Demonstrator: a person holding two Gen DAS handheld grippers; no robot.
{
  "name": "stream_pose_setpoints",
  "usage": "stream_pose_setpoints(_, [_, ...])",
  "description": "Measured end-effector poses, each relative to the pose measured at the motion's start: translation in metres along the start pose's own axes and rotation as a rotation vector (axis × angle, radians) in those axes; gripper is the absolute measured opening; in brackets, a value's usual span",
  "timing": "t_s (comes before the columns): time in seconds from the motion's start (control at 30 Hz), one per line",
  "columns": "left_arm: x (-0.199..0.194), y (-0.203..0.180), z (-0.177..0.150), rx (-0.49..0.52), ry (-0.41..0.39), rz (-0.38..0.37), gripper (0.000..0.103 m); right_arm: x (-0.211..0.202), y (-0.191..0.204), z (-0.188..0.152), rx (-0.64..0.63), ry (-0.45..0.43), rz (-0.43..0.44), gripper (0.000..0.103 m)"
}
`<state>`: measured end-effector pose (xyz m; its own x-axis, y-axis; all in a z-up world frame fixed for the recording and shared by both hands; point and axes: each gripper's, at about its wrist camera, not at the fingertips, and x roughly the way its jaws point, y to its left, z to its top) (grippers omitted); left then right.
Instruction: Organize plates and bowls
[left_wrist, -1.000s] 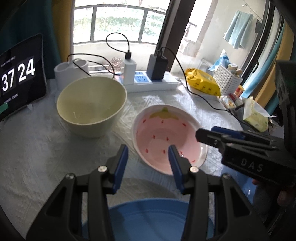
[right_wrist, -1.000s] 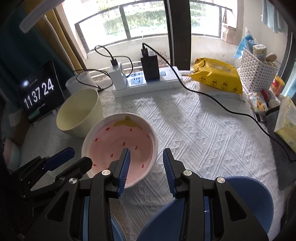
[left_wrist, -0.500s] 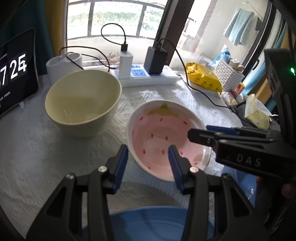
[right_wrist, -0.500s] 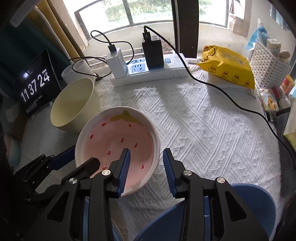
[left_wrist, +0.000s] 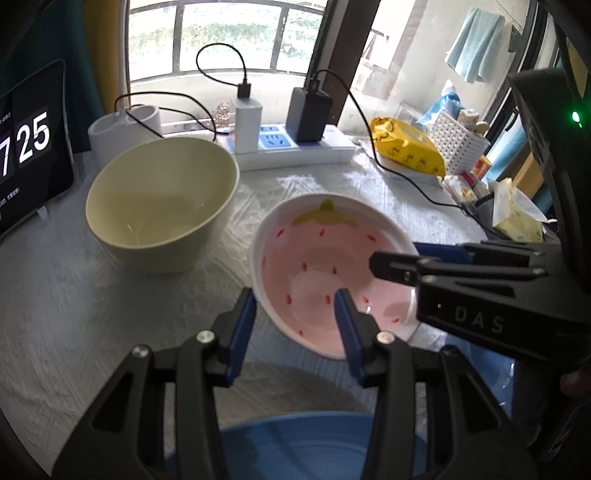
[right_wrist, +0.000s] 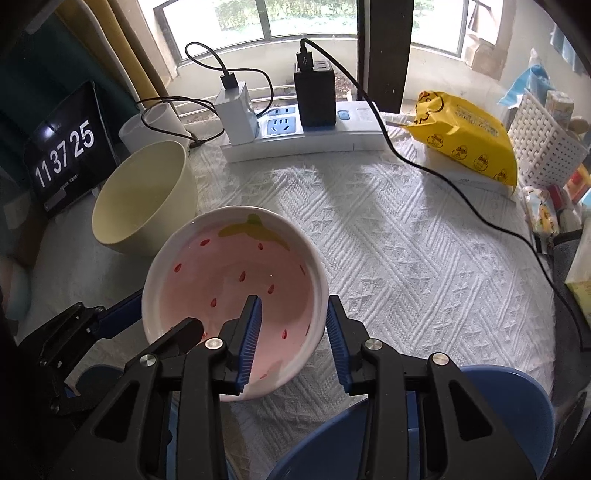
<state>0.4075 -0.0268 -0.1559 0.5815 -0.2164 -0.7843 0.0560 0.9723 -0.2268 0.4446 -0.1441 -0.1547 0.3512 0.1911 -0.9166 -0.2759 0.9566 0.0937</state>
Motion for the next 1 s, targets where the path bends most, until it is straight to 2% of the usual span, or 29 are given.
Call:
stream_pose_setpoints(0.13, [-0.003, 0.000, -0.001, 0.009, -0.006, -0.002, 0.041, -0.001, -0.003, -0.001, 0.004, -0.013, -0.012, 0.029])
stream_pose_setpoints(0.3, [-0.010, -0.005, -0.001, 0.028, -0.025, -0.008, 0.039, -0.005, -0.006, -0.002, 0.016, -0.035, -0.023, 0.028])
stream_pose_setpoints(1.0, [-0.053, -0.016, 0.002, 0.049, -0.115, -0.002, 0.039, -0.059, 0.003, -0.008, -0.034, -0.173, -0.039, 0.026])
